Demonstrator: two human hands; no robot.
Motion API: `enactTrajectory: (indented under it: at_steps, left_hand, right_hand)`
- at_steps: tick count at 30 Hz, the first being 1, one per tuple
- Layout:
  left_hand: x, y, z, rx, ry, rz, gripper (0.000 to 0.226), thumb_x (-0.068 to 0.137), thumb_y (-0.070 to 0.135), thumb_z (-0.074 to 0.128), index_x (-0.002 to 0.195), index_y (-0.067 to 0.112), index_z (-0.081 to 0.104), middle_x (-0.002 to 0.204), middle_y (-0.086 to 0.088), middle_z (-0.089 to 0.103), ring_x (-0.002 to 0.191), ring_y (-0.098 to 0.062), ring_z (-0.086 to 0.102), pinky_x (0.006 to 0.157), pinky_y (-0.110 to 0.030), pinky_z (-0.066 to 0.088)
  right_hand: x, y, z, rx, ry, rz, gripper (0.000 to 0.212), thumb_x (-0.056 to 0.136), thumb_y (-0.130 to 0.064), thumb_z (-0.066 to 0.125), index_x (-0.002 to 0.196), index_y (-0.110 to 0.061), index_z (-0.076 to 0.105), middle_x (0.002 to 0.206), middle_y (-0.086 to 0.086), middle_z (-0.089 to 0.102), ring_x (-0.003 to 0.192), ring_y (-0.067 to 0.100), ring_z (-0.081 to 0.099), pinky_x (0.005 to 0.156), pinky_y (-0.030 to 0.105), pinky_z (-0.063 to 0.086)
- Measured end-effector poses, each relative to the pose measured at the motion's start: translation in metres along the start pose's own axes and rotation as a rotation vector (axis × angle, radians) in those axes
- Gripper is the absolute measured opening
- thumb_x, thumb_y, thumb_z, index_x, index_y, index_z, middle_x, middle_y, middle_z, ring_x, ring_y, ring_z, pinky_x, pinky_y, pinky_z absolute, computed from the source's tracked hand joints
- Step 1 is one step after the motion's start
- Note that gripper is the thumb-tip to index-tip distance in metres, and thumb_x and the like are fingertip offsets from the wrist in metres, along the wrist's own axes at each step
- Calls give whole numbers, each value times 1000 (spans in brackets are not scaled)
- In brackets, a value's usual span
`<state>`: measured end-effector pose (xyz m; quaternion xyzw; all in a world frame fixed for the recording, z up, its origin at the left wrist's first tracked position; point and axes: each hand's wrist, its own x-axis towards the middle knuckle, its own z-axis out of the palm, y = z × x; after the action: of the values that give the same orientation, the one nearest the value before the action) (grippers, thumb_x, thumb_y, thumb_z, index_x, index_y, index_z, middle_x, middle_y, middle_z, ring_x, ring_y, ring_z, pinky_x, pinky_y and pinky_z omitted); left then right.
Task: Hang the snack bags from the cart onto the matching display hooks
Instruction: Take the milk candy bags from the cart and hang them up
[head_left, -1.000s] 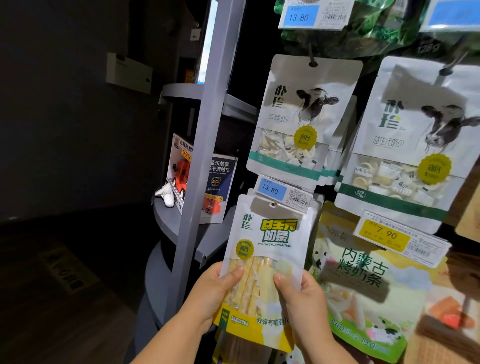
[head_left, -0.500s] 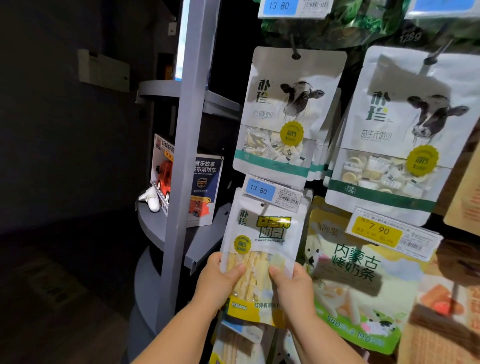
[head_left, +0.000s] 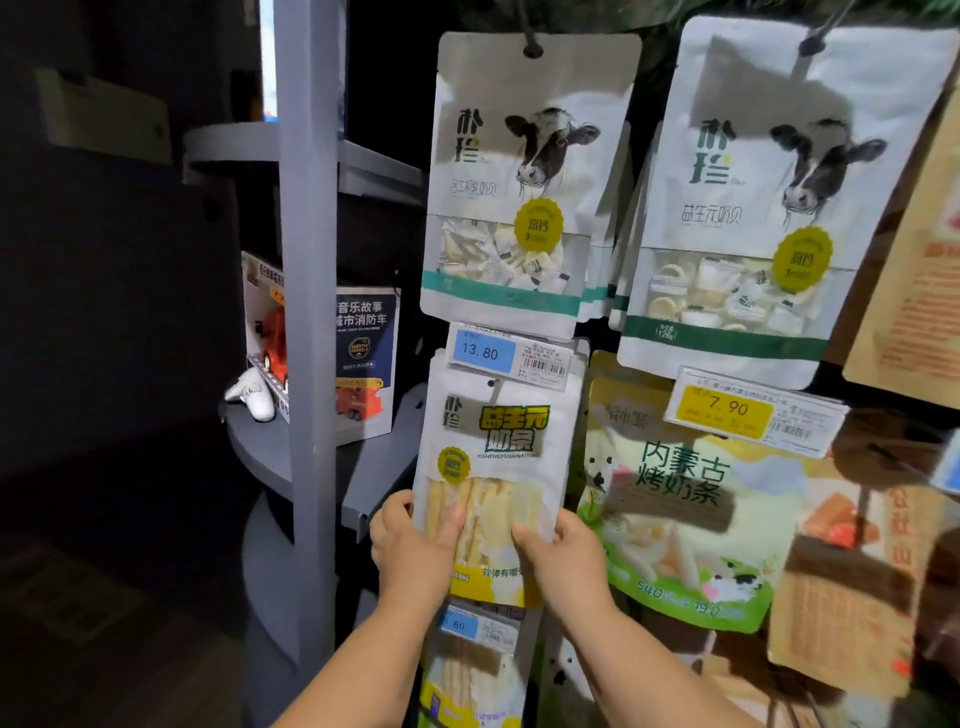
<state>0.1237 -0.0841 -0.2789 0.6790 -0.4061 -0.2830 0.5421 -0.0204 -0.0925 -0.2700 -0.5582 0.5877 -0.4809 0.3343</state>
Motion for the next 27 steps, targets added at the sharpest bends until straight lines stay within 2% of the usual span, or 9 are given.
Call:
enactTrajectory:
  at_steps: [2, 4, 7, 11, 15, 18, 21, 24, 27]
  left_hand:
    - [-7, 3, 2, 6, 43, 28, 65, 86, 41, 67, 138, 17, 36, 144, -8, 30, 130, -29, 31, 101, -41, 33]
    - [-15, 5, 4, 6, 96, 82, 62, 86, 36, 68, 136, 16, 37, 143, -8, 30, 130, -27, 28, 97, -36, 30]
    - [-28, 5, 12, 18, 152, 181, 50, 86, 25, 69, 126, 12, 43, 136, -9, 34, 127, -26, 30, 93, -30, 25]
    - [-48, 8, 30, 38, 84, 348, 43, 81, 10, 69, 117, 11, 47, 117, -5, 42, 115, -25, 39, 96, -32, 31]
    - [-80, 13, 56, 46, -72, 489, 38, 79, 2, 69, 111, 7, 50, 106, 0, 42, 100, -22, 44, 88, -31, 35]
    - [-111, 17, 83, 59, -243, 490, 35, 83, 4, 66, 113, 10, 50, 101, -1, 46, 90, -18, 45, 82, -26, 35]
    - [-151, 24, 115, 60, -392, 492, 27, 84, 7, 65, 104, 18, 51, 95, -2, 52, 79, -18, 49, 79, -31, 43]
    - [-206, 33, 158, 92, -564, 509, 22, 84, 11, 65, 98, 23, 52, 95, 2, 55, 73, -11, 51, 70, -24, 41]
    - [-274, 43, 211, 114, -754, 567, 23, 85, 12, 64, 97, 26, 51, 98, 0, 54, 70, -4, 50, 70, -25, 41]
  right_hand:
    - [-4, 4, -2, -2, 29, 6, 12, 84, -22, 73, 84, -30, 63, 89, -9, 72, 86, 14, 69, 82, 41, 57]
    - [-9, 7, -7, -31, 61, 5, 14, 83, -23, 73, 87, -27, 60, 89, -7, 70, 85, 14, 67, 78, 34, 56]
    - [-18, 9, -17, -22, 111, 18, 25, 80, -19, 74, 98, -26, 57, 91, -8, 67, 78, 6, 64, 66, 20, 48]
    - [-29, 15, -38, 29, 132, -7, 27, 83, -12, 71, 100, -22, 53, 87, -6, 60, 64, 4, 53, 62, 10, 41]
    - [-45, 23, -74, -22, 165, -38, 24, 85, -10, 69, 84, -27, 53, 72, -8, 55, 61, 8, 52, 57, 8, 40]
    - [-64, 32, -114, -93, 224, -31, 25, 85, -11, 65, 74, -31, 53, 74, -8, 59, 66, 12, 58, 57, 9, 39]
    - [-88, 51, -167, -110, 285, 18, 23, 84, -11, 64, 72, -29, 55, 70, -7, 61, 66, 10, 62, 60, 18, 44]
    - [-120, 76, -236, -145, 339, 83, 21, 82, -14, 65, 73, -30, 55, 68, -7, 61, 62, 6, 59, 63, 22, 47]
    - [-155, 107, -314, -224, 414, 169, 18, 83, -15, 65, 74, -28, 56, 62, -8, 57, 54, 3, 53, 55, 15, 42]
